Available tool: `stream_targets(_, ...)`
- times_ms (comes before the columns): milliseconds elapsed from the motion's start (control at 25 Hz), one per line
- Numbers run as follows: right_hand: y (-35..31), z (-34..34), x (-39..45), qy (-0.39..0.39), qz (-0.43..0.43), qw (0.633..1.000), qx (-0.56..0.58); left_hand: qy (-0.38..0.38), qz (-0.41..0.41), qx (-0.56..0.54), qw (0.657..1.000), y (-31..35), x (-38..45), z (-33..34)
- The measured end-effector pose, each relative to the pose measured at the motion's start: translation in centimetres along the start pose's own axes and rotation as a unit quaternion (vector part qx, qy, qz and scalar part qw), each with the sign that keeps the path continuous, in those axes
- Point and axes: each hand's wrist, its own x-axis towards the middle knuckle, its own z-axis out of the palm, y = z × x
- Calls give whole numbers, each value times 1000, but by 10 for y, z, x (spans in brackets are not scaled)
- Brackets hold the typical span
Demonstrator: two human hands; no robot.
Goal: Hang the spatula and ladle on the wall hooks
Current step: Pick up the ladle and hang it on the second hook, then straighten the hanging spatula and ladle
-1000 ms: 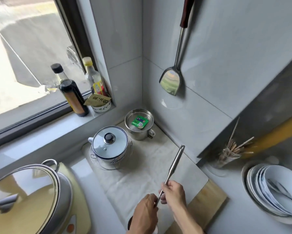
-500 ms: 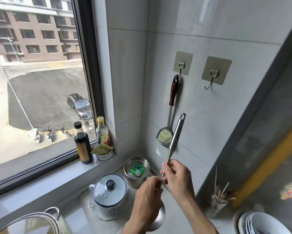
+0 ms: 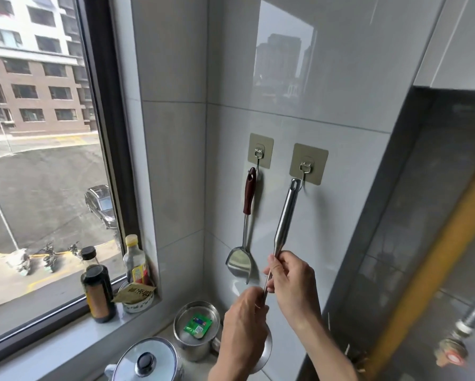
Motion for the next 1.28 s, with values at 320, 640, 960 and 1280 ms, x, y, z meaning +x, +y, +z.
stream_targets(320, 21, 4, 4, -3, 19, 1000, -9, -18, -18, -5, 1000, -13, 3, 16)
stream_targets(640, 34, 4, 17, 8, 18, 998, -65, -45, -19, 5, 999, -5, 28, 33)
stream_targets(960, 71, 3, 11, 10, 46, 993, -106, -25, -46, -6, 999, -11, 53, 66)
stream_targets(1280, 72, -1, -9, 6, 4, 993, -122, -44, -28, -51, 997, -14, 47, 68)
